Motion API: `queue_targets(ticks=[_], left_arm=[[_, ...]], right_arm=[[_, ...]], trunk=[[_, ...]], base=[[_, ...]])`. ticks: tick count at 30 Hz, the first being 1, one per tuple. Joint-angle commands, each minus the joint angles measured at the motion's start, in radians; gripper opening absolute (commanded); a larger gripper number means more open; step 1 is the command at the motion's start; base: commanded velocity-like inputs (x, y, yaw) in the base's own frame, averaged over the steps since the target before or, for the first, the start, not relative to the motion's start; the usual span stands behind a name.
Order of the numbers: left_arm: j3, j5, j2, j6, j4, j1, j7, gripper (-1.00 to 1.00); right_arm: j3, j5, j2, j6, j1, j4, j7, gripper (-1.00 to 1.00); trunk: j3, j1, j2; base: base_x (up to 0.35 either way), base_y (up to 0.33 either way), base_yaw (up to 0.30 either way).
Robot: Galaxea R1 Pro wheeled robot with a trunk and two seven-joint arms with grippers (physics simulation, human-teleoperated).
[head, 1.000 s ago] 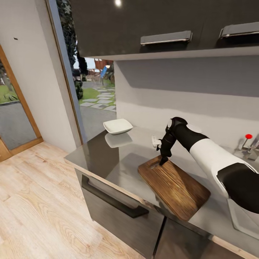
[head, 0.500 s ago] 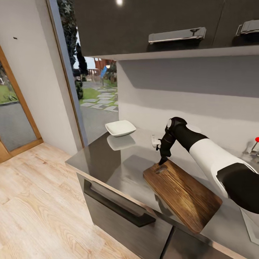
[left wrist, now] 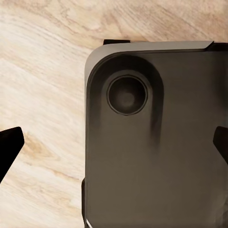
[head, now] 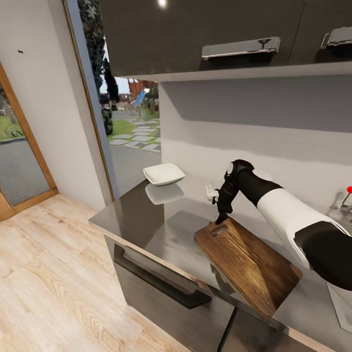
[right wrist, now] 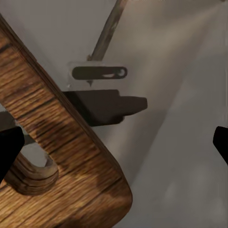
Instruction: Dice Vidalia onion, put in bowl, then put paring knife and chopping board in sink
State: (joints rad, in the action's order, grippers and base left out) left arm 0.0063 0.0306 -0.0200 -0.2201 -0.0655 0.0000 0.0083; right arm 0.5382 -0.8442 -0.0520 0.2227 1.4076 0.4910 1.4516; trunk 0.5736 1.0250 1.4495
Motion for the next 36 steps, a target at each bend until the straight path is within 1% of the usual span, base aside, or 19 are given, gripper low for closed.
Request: queue_targets(ticks=[1,8,18,22,33,36], left_arm=[[0.0,0.003,0.0,-0.002,0.0,0.0,0.001,1.0],[0.0,0.003,0.0,-0.002,0.0,0.0,0.001,1.0],[-0.001,0.003,0.0,-0.002,0.0,0.0,0.001,1.0],[-0.002,0.003,0.0,-0.002,0.0,0.0,0.001,1.0],[-0.002,0.003,0.003,-0.002,0.0,0.0,0.001,1.0],[-0.002,0.003,0.003,-0.002,0.0,0.0,0.001,1.0]], right_arm=[[0.005,0.001,-0.001,0.011,0.001,0.0,-0.005,1.0],[0.005,0.002,0.002,0.011,0.001,-0.005,-0.027,1.0],[0.005,0.003,0.026,0.011,0.001,-0.006,-0.031,1.0],[0.005,0.004,0.03,0.011,0.001,-0.007,-0.031,1.0],[0.005,0.004,0.031,0.011,0.001,-0.009,-0.031,1.0],[0.005,0.004,0.032,0.011,0.001,-0.01,-0.031,1.0]], trunk=[[0.001,0.0,0.0],[0.01,0.0,0.0],[0.024,0.0,0.0],[0.026,0.0,0.0],[0.026,0.0,0.0],[0.026,0.0,0.0]], base=[[0.0,0.0,0.0],[0.0,0.0,0.0],[0.0,0.0,0.0],[-0.028,0.0,0.0],[-0.206,0.0,0.0],[-0.091,0.0,0.0]])
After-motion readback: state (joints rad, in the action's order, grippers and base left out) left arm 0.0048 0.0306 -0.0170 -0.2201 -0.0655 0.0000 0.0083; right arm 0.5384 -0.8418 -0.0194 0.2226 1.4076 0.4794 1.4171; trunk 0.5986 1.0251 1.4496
